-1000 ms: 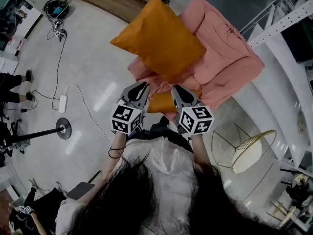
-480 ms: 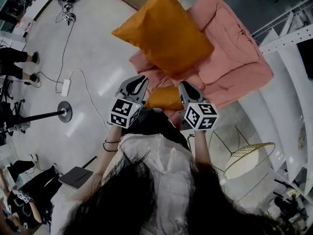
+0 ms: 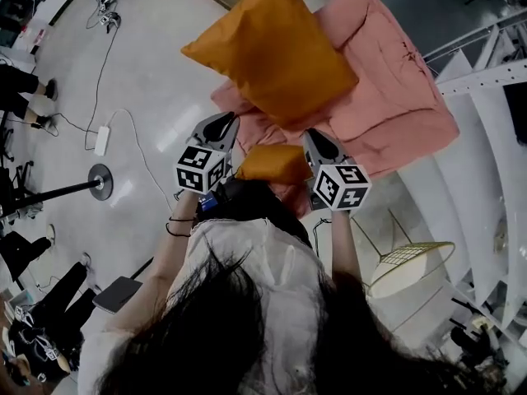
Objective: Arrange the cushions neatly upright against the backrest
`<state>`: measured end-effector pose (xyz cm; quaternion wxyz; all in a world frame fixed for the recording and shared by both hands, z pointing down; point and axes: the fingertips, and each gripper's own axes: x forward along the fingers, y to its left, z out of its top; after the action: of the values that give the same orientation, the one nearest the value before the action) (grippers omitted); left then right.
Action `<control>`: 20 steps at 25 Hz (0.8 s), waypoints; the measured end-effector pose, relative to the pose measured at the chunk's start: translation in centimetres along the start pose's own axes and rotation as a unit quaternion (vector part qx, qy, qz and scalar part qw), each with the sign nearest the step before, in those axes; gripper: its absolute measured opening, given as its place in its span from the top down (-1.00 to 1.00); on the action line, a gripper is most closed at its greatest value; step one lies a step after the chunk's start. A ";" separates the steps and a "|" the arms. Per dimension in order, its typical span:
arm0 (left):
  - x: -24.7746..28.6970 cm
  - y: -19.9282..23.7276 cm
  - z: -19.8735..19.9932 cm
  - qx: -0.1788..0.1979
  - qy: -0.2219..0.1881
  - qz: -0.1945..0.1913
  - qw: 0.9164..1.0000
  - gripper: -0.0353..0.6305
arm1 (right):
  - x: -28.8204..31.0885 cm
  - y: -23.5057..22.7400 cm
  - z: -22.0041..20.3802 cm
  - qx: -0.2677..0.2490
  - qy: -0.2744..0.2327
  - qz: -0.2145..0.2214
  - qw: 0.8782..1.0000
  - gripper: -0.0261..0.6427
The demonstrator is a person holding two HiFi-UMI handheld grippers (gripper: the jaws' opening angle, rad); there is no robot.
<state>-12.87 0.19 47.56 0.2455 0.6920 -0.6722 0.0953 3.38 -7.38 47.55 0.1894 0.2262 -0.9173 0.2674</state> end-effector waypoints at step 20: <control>12.1 11.8 -5.8 -0.184 0.019 0.018 0.983 0.14 | 14.8 -9.8 9.3 -0.252 0.102 -0.014 0.962 0.75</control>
<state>-22.32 -7.47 60.67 0.3800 0.6206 -0.6858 -0.0122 -5.90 -24.74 51.18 0.3370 0.1558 -0.9274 0.0466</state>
